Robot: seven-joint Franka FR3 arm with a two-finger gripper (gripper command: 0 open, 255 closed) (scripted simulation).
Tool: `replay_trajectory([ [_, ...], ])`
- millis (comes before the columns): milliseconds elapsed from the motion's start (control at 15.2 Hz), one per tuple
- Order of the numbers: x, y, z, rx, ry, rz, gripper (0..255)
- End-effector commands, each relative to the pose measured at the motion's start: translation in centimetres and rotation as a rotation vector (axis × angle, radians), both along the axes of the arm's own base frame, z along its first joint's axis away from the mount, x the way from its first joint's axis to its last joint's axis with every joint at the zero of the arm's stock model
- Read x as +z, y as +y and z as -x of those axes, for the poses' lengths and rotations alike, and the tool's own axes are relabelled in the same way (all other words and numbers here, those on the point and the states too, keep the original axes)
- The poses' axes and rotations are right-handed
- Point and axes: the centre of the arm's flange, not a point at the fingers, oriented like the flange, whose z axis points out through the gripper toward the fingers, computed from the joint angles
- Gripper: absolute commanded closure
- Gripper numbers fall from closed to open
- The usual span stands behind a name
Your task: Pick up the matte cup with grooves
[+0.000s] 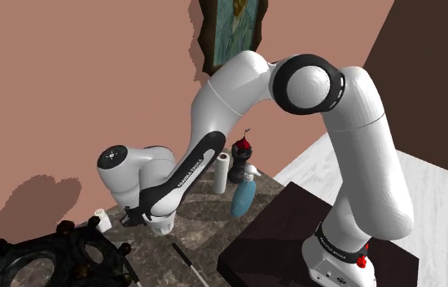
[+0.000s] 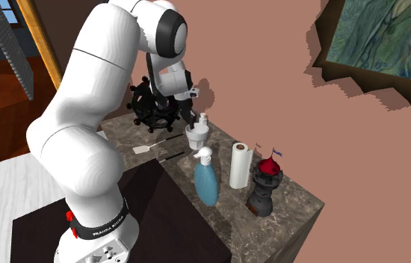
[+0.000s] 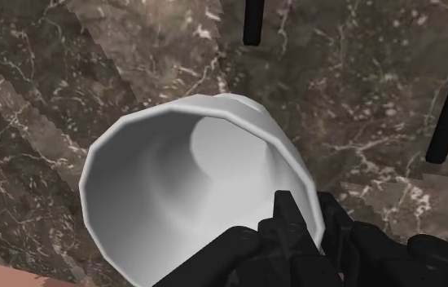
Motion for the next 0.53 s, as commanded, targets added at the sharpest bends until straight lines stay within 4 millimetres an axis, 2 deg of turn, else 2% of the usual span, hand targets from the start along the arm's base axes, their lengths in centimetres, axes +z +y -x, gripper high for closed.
replay_trajectory([
  [0,1.1,0.0,0.2,0.000,0.000,0.000,255],
  [462,4.3,0.0,0.2,0.000,0.000,0.000,255],
])
